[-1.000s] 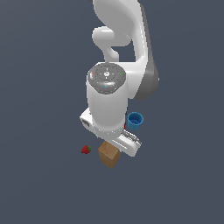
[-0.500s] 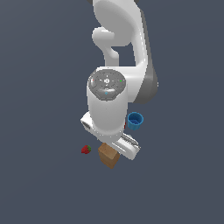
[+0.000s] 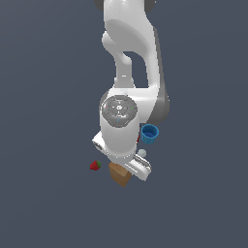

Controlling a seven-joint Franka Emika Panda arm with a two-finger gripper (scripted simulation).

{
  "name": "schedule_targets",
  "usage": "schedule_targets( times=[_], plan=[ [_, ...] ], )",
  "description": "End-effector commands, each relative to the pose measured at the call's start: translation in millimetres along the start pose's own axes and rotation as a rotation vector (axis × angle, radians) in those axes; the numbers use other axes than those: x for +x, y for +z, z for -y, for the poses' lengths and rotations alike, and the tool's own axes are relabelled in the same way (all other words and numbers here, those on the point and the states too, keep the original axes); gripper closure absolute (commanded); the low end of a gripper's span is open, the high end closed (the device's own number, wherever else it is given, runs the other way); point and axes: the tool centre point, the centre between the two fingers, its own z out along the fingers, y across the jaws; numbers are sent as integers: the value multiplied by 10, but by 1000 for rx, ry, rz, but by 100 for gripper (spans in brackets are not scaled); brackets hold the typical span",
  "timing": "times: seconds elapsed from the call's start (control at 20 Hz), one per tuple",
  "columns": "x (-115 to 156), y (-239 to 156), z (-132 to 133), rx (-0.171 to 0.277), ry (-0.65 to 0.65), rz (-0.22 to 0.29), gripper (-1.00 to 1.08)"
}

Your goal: Pick up a designated object from a clutter of objects.

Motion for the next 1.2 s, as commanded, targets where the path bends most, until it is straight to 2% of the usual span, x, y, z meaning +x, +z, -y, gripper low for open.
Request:
schedule_targets(
  times=[0.0,0.2,0.25,0.85,1.15],
  plan=[
    [5,61,2,1,1,-1,-92],
    [15,67,9,1,1,-1,-92],
    [15,67,9,1,1,-1,108],
    [8,58,8,1,0,0,108],
    [-5,-115,-51,1,0,0,108]
  ],
)
